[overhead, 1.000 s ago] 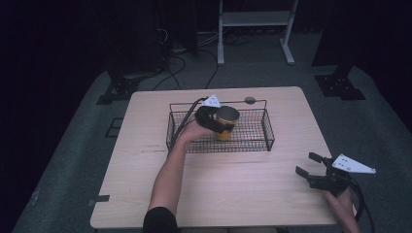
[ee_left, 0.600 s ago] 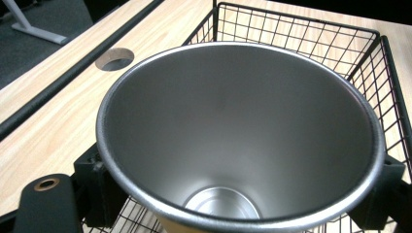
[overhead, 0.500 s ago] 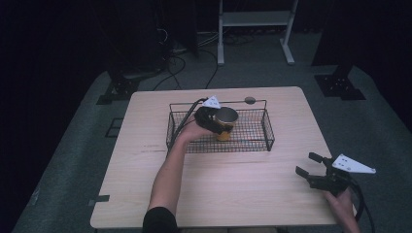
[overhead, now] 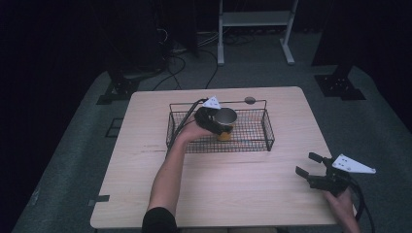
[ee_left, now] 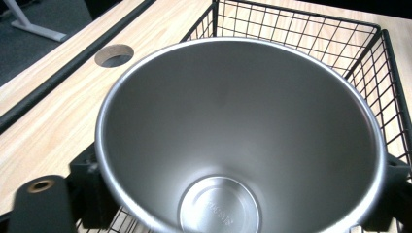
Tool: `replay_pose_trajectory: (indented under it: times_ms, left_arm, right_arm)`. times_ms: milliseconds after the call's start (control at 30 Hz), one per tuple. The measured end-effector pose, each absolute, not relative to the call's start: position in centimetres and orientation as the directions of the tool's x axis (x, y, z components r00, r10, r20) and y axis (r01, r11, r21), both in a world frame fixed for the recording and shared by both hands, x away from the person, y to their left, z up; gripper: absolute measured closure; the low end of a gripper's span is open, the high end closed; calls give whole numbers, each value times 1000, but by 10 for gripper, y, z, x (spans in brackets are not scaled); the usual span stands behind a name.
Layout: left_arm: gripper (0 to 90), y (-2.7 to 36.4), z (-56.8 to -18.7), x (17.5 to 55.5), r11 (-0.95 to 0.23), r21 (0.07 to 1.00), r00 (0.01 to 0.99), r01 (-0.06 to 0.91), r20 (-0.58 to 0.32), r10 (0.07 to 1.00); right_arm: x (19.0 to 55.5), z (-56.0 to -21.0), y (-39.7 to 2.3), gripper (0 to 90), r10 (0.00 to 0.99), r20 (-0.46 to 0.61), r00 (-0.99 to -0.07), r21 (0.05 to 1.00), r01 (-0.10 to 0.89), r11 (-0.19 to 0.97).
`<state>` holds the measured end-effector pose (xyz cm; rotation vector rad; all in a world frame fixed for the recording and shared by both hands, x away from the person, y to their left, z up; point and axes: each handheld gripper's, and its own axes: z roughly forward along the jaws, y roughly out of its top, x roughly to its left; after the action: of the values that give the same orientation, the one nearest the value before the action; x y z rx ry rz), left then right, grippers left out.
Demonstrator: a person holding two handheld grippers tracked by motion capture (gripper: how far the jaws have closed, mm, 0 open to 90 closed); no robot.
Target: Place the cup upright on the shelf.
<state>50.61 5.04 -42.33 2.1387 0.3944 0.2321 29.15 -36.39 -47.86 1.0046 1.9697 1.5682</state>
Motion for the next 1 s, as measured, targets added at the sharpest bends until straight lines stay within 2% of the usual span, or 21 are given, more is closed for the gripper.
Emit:
replay_pose_trajectory:
  times_ms: [400,1000]
  left_arm:
    - [28,50,-418,505,-523,832,925,182,36,378]
    - [16,55,-397,498,-487,860,921,149,58,385]
  right_arm:
    - [291,-479,-364,141,755,106,-647,957,272,99]
    - [291,-479,-365,135,750,108,-653,958,270,98]
